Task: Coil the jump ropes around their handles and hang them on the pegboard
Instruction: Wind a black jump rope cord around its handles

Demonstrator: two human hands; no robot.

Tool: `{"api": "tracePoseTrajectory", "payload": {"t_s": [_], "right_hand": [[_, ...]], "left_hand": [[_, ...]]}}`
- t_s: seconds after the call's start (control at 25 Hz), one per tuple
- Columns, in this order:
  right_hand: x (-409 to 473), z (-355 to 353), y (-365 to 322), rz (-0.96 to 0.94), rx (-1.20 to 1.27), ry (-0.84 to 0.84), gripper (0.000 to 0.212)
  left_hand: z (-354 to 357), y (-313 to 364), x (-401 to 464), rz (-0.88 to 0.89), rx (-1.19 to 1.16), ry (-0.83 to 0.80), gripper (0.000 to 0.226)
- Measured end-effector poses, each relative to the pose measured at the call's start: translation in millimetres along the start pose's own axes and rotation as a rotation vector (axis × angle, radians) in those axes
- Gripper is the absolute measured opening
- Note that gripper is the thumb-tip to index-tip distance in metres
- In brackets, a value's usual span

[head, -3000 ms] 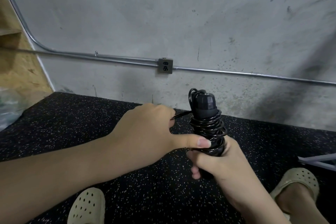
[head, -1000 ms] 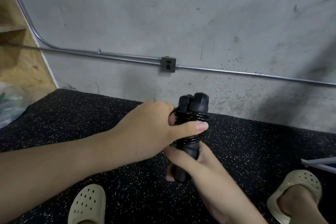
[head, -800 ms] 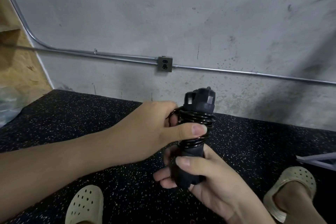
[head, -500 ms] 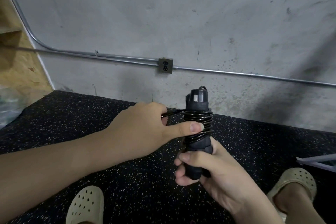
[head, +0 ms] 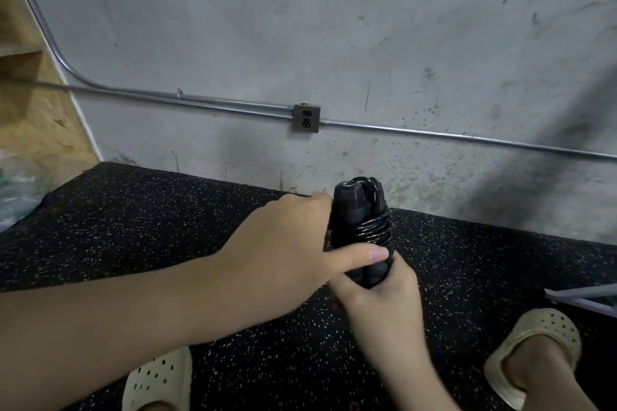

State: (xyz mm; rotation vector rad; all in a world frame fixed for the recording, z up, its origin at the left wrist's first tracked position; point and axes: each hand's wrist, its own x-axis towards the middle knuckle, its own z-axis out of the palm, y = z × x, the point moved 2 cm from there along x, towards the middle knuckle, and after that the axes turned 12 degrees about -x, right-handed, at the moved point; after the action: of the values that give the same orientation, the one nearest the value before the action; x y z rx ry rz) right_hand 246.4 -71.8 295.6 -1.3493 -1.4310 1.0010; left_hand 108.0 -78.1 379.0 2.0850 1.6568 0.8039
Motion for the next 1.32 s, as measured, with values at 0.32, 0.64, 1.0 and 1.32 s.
{"api": "tracePoseTrajectory", "payload": {"t_s": [0.32, 0.64, 1.0, 1.32], "right_hand": [[-8.9, -0.6, -10.0, 0.110, 0.659, -0.743, 0.040], [-5.6, -10.4, -11.5, 0.039, 0.407, -0.515, 0.036], [-2.5, -14.2, -14.7, -0.108, -0.003, -0.077, 0.017], [-7.5, -16.5, -14.7, -0.240, -0.026, -0.236, 0.063]], "left_hand": [[-14.5, -19.4, 4.5, 0.113, -0.405, -0.131, 0.042], [-25.7, -26.1, 5.1, -0.014, -0.031, -0.076, 0.078], [-19.1, -15.6, 2.2, 0.050, -0.200, -0.081, 0.060], [-9.8, -21.0, 3.8, 0.042, -0.342, -0.093, 0.054]]}}
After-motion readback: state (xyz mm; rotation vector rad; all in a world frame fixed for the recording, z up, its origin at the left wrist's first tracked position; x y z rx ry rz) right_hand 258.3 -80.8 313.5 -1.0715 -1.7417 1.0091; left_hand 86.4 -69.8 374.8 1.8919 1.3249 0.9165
